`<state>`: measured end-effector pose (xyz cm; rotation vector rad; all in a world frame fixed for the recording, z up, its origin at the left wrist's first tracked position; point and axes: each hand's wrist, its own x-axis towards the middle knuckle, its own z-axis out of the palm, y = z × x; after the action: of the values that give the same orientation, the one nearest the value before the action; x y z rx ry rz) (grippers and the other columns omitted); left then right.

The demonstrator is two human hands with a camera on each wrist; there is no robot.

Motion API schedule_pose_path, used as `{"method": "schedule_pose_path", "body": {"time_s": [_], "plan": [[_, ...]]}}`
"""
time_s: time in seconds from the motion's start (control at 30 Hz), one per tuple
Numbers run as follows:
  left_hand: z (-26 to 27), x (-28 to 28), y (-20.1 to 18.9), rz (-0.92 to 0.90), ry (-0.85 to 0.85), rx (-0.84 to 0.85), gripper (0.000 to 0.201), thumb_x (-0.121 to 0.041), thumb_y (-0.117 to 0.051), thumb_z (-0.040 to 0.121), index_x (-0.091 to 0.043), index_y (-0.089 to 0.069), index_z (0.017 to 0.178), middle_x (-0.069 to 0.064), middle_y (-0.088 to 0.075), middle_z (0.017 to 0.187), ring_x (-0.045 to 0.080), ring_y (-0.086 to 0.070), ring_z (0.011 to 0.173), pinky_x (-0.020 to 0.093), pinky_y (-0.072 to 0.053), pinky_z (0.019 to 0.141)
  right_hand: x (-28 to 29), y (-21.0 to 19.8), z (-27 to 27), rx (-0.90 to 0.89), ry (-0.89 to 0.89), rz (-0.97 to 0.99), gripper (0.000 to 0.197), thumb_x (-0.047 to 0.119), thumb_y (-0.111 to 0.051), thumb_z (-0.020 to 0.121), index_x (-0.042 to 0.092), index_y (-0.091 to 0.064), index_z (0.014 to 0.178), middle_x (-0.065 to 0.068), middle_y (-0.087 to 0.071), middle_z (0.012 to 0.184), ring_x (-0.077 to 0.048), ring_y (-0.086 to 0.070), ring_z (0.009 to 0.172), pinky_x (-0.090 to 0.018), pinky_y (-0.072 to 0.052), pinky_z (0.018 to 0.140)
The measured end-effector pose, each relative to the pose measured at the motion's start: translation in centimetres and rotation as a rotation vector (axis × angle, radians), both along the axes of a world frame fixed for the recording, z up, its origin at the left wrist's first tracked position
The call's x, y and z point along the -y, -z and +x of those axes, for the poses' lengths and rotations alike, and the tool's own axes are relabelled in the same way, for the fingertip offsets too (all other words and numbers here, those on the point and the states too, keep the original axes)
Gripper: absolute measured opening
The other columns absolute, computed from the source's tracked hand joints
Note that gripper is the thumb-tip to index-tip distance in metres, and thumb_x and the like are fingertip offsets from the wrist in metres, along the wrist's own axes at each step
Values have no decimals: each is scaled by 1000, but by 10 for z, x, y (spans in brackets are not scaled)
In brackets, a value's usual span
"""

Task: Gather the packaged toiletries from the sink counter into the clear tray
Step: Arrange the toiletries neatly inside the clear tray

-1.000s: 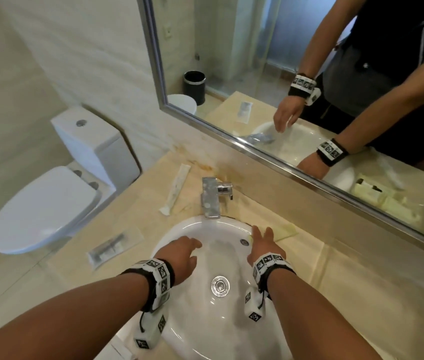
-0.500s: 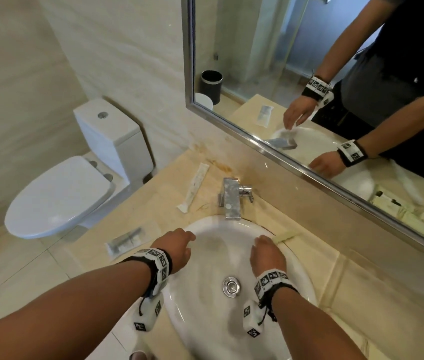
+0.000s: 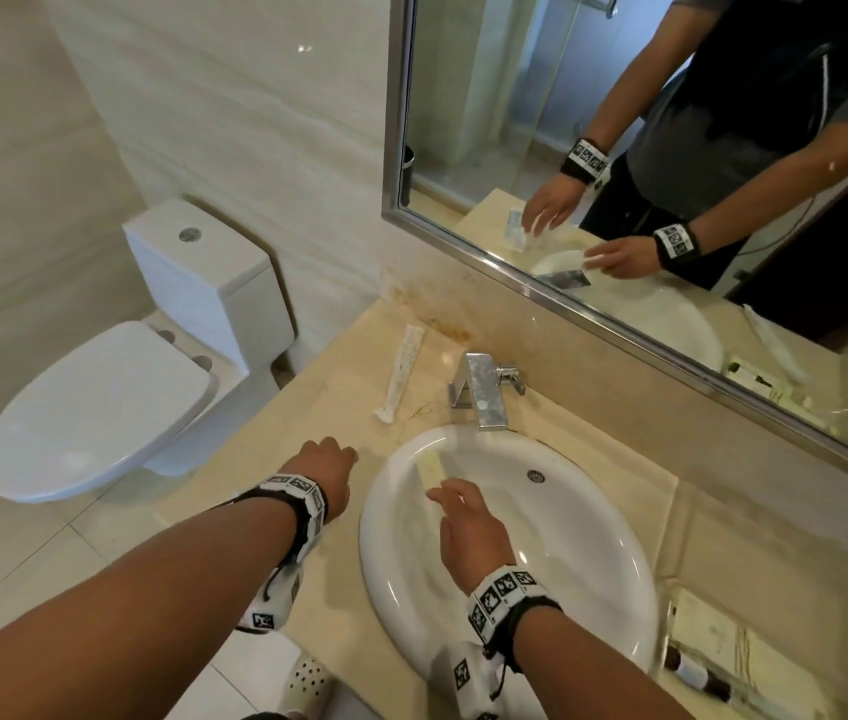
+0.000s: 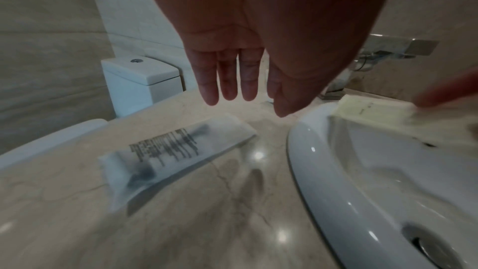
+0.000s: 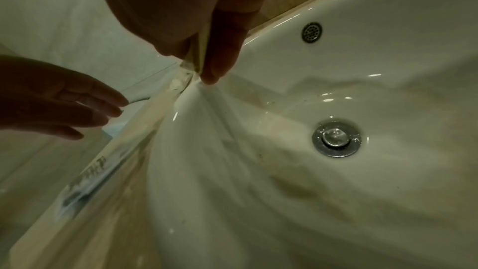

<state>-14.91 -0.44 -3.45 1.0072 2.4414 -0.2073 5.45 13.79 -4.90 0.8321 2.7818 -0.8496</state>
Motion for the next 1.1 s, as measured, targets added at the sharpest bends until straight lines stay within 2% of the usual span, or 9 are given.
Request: {"method": "schedule_pose_path", "body": {"time_s": [0.07,0.1,0.17,0.23,0.33,0.57,0.7,0.83,1.1], "plan": [[-9,10,6,-12,-16,-22,47,-20,-48,91,-21,-43,138,9,-46,130,31,-46,118,41,-49,93,9,-2,-11,31,5,-16,57,8,-48,97,37,-42,146,16,-22,160,-19,-65,107,-31,-52,93],[-14,16,8,-20,-30,-31,44,-19,-49,90,-19,-45,134,9,-47,127,32,-47,115,42,-50,91,12,-4,-18,34,20,-37,59,9,-47,98,36,-39,149,13,-24,161,-19,-62,115,-30,-49,98],[-23,28,12,-49,-59,-48,40,-21,-52,89,-16,-46,127,9,-48,122,31,-49,112,43,-50,89,16,-8,-31,59,67,-92,60,12,-47,99,35,-35,153,5,-44,152,-18,-56,126,-27,-43,105],[-30,40,18,-78,-72,-53,40,-24,-55,88,-14,-46,125,9,-49,121,31,-50,111,43,-49,89,18,-9,-40,98,116,-128,62,12,-48,99,37,-33,154,2,-59,139,-18,-58,122,-24,-43,103],[-35,50,26,-107,-72,-57,42,-26,-60,86,-12,-47,124,9,-51,118,31,-53,109,42,-50,87,25,-5,-47,88,158,-128,57,11,-49,98,35,-42,149,5,-61,135,-13,-58,121,-20,-40,102],[-34,53,38,-119,-28,-54,45,-14,-58,84,-9,-43,127,11,-51,118,32,-58,106,41,-49,86,46,0,-65,124,164,-125,43,18,-47,96,27,-58,136,1,-65,131,-21,-59,119,-28,-45,100],[-35,59,39,-109,-18,-31,36,-7,-51,87,-5,-44,122,14,-50,116,33,-63,99,41,-51,81,57,-1,-65,133,204,-171,32,23,-48,95,28,-64,123,2,-71,115,-21,-64,106,-30,-49,90],[-40,65,32,-104,34,16,26,-13,-49,89,-7,-47,114,13,-58,109,32,-63,98,38,-51,81,64,-4,-56,151,235,-188,28,25,-49,94,31,-66,115,4,-72,106,-19,-65,99,-30,-50,84],[-47,26,1,-46,140,83,27,-31,-47,94,-17,-61,111,6,-65,115,25,-64,103,30,-50,84,51,-35,-37,141,294,-124,21,28,-48,91,33,-63,105,8,-69,91,-16,-63,85,-33,-53,76]]}}
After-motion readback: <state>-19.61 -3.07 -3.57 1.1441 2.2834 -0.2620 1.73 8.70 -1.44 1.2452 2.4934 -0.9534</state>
